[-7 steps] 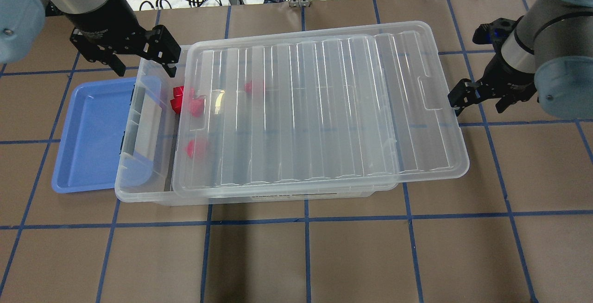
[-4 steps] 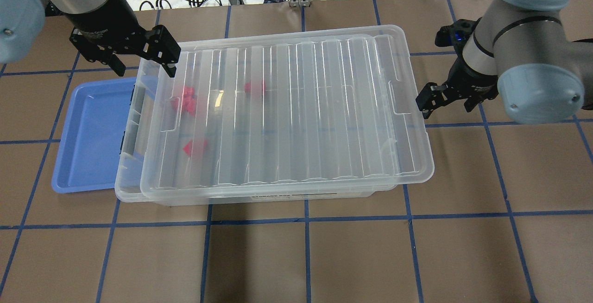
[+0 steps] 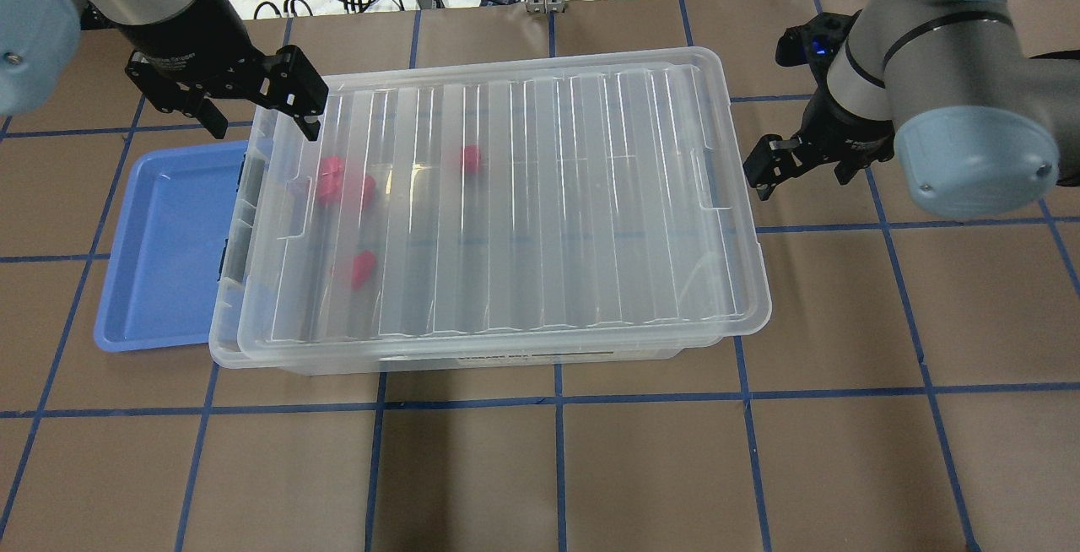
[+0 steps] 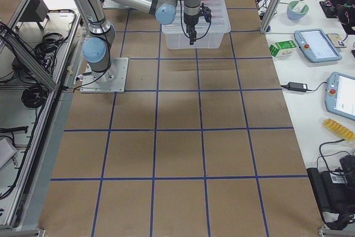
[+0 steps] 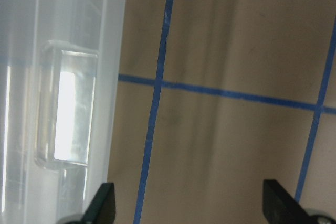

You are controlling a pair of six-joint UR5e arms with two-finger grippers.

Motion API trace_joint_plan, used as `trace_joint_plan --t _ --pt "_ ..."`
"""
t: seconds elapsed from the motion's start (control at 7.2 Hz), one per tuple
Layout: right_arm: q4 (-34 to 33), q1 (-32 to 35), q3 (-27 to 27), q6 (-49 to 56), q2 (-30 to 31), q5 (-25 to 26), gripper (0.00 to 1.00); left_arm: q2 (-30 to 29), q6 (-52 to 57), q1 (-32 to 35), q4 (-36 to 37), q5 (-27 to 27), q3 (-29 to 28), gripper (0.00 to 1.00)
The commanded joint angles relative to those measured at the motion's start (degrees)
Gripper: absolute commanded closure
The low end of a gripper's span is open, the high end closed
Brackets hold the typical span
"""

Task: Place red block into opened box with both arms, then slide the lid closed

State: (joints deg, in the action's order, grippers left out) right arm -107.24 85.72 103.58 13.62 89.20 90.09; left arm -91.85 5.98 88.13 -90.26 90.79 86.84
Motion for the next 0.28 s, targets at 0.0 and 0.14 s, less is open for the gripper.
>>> trace_joint_plan --t 0.0,0.14 --pt "13.48 4.68 -13.42 -8.8 2.2 0.0 0.0 0.0 0.0 0.03 0.0 0.0 0.0 0.0" --pt "18.16 9.07 -19.15 -14.44 1.6 0.0 0.0 0.0 0.0 0.03 0.09 0.0 0.0 0.0"
